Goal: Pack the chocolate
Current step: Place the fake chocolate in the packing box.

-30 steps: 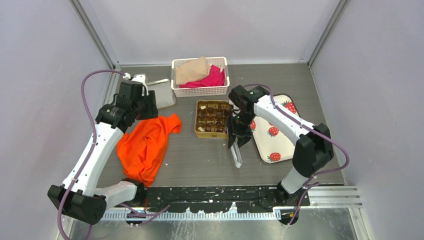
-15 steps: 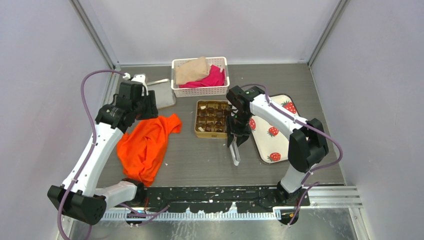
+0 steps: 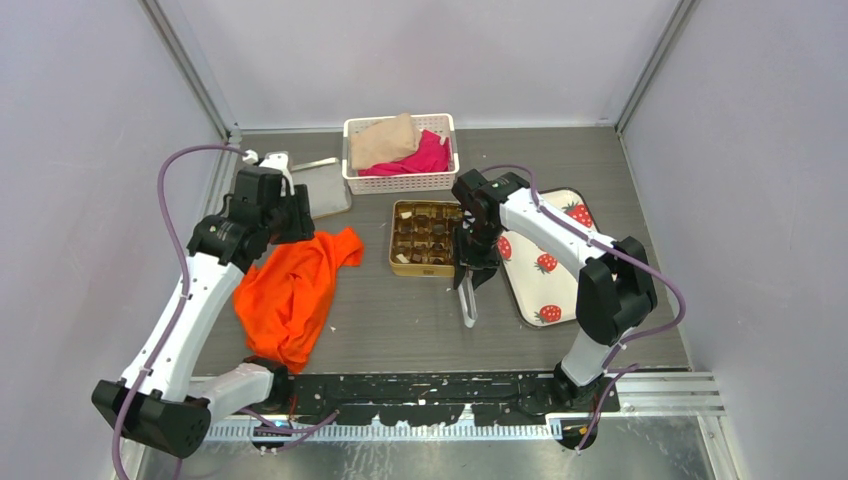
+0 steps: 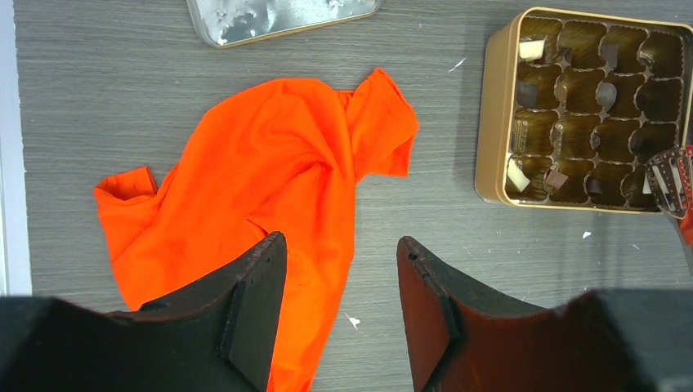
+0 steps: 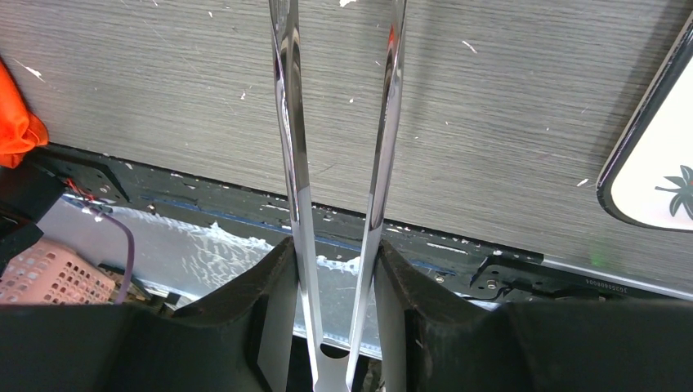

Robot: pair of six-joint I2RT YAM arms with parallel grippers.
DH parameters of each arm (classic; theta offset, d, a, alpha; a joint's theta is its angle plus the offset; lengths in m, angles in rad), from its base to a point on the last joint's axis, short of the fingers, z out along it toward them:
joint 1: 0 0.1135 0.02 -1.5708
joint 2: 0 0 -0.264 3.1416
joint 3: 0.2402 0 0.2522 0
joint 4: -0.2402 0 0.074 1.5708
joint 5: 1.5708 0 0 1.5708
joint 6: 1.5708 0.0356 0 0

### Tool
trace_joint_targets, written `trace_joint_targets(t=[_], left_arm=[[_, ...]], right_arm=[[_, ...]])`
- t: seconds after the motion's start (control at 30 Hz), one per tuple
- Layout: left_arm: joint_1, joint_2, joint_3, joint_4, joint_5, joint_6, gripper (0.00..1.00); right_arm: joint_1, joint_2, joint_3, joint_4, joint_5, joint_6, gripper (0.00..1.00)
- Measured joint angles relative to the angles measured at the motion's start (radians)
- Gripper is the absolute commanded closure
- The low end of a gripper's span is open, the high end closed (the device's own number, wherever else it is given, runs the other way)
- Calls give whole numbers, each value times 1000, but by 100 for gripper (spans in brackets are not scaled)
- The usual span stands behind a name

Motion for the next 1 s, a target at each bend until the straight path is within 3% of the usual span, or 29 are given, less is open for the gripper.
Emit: trace_joint_targets(t=[0.07, 0.23, 0.7, 0.83, 1.0], left_arm=[[0, -3, -6, 0, -1, 0, 47], [0, -11, -12, -1, -1, 0, 47], [0, -20, -16, -2, 1, 0, 47], [0, -20, -16, -1, 2, 0, 47], [0, -20, -16, -1, 2, 0, 47]], right_arm=[[0, 0, 0, -1, 0, 0, 66], [0, 0, -2, -1, 2, 0, 59], [0, 0, -18, 4, 4, 8, 56], [0, 0, -18, 4, 4, 8, 61], [0, -3, -18, 3, 13, 8, 85]])
